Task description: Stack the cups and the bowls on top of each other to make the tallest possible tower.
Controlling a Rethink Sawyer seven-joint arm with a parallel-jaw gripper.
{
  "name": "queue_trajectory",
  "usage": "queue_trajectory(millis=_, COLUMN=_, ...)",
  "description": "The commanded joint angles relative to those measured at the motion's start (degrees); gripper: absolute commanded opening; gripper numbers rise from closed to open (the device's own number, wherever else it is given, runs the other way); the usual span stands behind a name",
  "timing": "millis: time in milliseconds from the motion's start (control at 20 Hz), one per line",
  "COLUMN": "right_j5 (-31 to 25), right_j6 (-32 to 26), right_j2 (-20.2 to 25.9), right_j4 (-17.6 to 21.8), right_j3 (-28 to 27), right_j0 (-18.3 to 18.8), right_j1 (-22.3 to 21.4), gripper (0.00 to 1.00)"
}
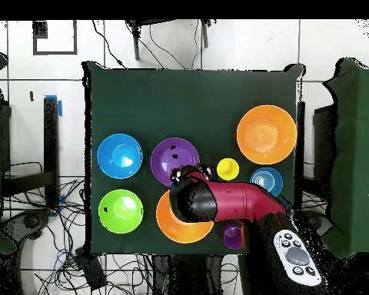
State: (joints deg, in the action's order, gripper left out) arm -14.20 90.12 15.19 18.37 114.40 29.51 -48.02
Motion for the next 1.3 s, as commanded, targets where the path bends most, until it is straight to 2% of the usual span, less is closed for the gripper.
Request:
queue_trajectory(millis=50, right_j5=-13.6, right_j6=6.0, right_j2=-5.5, right_j4=0.1, right_j3=-4.4, right_j0=-4.7, right_j1=1.0, gripper=1.00)
queue_trajectory(millis=200, right_j5=-10.7, right_j6=10.3, right_j2=-8.2, right_j4=-1.8, right_j3=-4.3, right_j0=-4.8, right_j1=1.9, gripper=1.00)
queue_trajectory(millis=500, right_j5=-7.0, right_j6=12.8, right_j2=-10.9, right_j4=-3.7, right_j3=-6.7, right_j0=-4.3, right_j1=5.5, gripper=1.00)
queue_trajectory(millis=800, right_j5=-2.6, right_j6=15.1, right_j2=-11.4, right_j4=-6.7, right_j3=-8.4, right_j0=-3.7, right_j1=8.4, gripper=1.00)
queue_trajectory(millis=1300, right_j5=0.3, right_j6=15.4, right_j2=-9.8, right_j4=-8.1, right_j3=-12.6, right_j0=-1.7, right_j1=13.5, gripper=1.00)
